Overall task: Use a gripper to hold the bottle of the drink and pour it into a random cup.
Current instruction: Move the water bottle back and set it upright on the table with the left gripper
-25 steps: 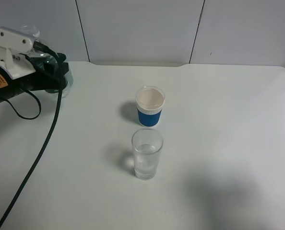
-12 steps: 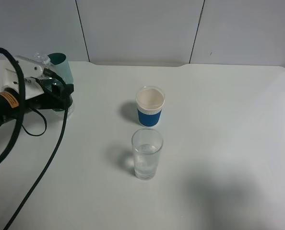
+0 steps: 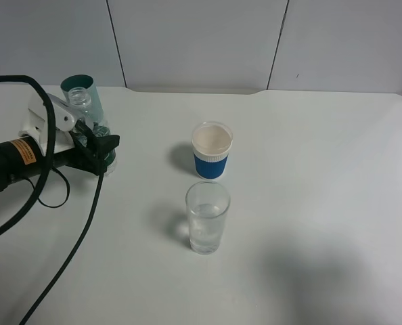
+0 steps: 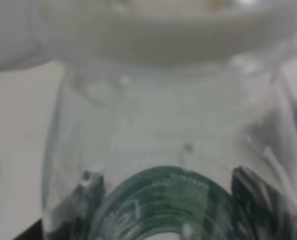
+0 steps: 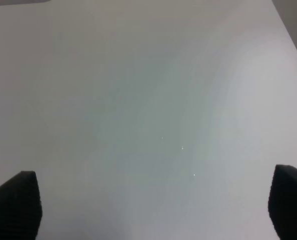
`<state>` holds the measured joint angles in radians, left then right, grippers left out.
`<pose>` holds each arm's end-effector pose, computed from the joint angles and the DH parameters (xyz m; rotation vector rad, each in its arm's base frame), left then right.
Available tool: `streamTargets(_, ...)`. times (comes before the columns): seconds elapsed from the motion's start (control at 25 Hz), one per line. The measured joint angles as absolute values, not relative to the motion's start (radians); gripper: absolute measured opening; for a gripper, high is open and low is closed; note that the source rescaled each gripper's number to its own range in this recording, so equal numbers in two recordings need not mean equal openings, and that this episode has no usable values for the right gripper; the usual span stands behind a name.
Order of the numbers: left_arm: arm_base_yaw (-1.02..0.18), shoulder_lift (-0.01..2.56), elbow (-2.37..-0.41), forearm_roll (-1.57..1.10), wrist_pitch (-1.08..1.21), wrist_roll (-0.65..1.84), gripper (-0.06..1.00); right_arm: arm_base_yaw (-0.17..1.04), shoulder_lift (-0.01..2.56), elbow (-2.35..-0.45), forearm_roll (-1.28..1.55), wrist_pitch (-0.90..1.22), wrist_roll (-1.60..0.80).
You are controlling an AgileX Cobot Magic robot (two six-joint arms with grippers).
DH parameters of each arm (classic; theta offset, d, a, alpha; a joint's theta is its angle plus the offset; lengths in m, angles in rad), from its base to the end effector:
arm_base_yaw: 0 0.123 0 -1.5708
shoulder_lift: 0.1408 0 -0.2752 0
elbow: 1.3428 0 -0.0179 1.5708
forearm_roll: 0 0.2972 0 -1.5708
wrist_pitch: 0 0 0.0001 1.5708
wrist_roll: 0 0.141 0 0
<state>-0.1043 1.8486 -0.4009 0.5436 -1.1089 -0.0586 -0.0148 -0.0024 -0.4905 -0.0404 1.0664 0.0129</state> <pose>0.3017 -0.0972 0.0485 0.6060 1.7668 -0.3841 0.0907 -0.0063 0.2729 0.0303 2.0566 -0.0497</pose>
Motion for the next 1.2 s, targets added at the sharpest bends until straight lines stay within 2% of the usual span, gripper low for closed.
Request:
streamTargets(0.32, -0.104, 1.849, -0.401, 0.677, -1.131, -0.029, 0.02, -0.015, -0.002, -0.491, -0.040, 1.066, 0.013)
streamTargets(1.2, -0.104, 1.949, -0.401, 0.683, -1.202, -0.026, 0.02, -0.015, -0.002, -0.491, -0.040, 1.066, 0.013)
